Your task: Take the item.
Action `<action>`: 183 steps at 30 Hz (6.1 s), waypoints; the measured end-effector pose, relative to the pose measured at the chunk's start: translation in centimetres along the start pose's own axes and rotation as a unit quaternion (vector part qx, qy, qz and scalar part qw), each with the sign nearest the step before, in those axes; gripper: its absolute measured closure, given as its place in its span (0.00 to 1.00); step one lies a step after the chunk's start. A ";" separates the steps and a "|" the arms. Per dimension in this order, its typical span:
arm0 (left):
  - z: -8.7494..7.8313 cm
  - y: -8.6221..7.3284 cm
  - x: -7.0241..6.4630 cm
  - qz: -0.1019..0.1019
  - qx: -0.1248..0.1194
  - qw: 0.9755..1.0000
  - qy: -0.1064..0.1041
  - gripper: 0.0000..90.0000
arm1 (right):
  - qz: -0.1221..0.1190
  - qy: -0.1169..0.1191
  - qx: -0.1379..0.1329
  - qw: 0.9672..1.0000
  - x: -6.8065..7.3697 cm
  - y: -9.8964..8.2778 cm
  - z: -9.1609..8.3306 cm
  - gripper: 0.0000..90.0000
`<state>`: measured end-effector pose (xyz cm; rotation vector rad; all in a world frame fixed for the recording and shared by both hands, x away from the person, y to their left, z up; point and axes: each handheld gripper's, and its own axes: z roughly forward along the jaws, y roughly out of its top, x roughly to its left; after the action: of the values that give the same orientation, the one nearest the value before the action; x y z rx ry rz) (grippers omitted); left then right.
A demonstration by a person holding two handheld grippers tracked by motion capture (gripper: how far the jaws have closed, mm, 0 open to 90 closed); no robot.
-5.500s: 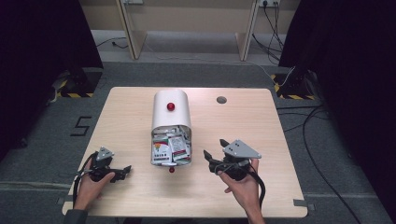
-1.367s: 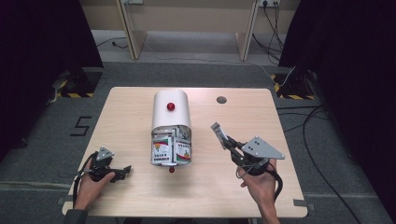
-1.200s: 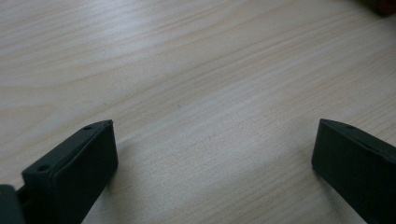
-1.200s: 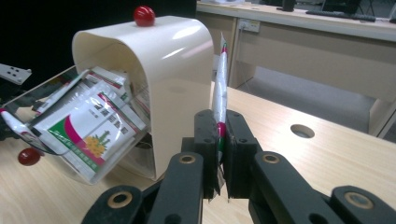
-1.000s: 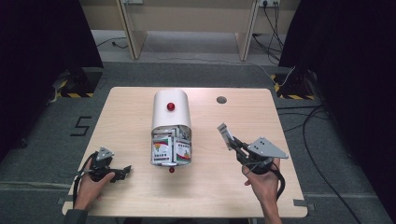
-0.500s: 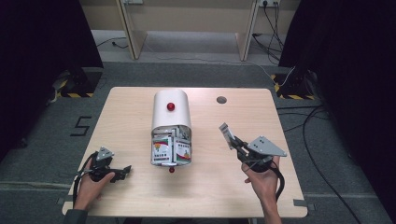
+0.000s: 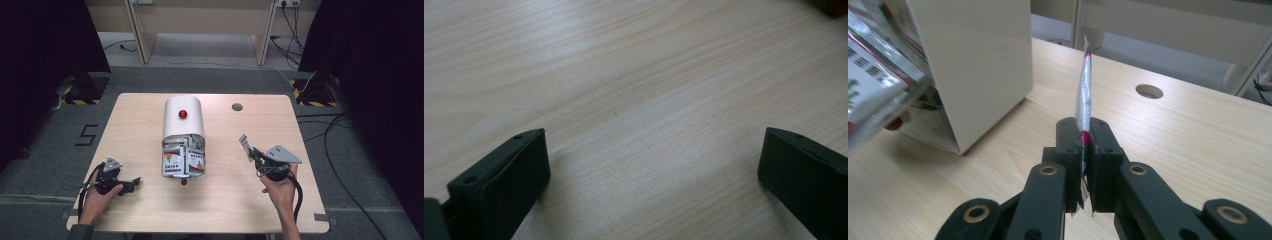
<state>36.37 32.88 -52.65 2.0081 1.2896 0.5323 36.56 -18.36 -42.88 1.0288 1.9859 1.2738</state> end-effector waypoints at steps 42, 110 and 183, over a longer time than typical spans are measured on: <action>0.0 0.0 0.0 0.000 0.000 1.000 0.000 0.00 | 0.010 -0.031 0.066 0.997 -1.6 -3.3 3.7 0.95; 0.0 0.0 0.0 0.000 0.000 1.000 0.000 0.00 | 0.033 0.039 0.113 0.992 0.5 -4.2 6.1 0.47; 0.0 0.0 0.0 0.001 0.000 1.000 0.000 0.00 | 0.058 0.014 0.084 0.995 -0.3 -4.5 -0.5 0.23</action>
<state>36.37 32.88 -52.65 2.0100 1.2879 0.5317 35.01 -20.02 -46.78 1.2288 2.1096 1.2026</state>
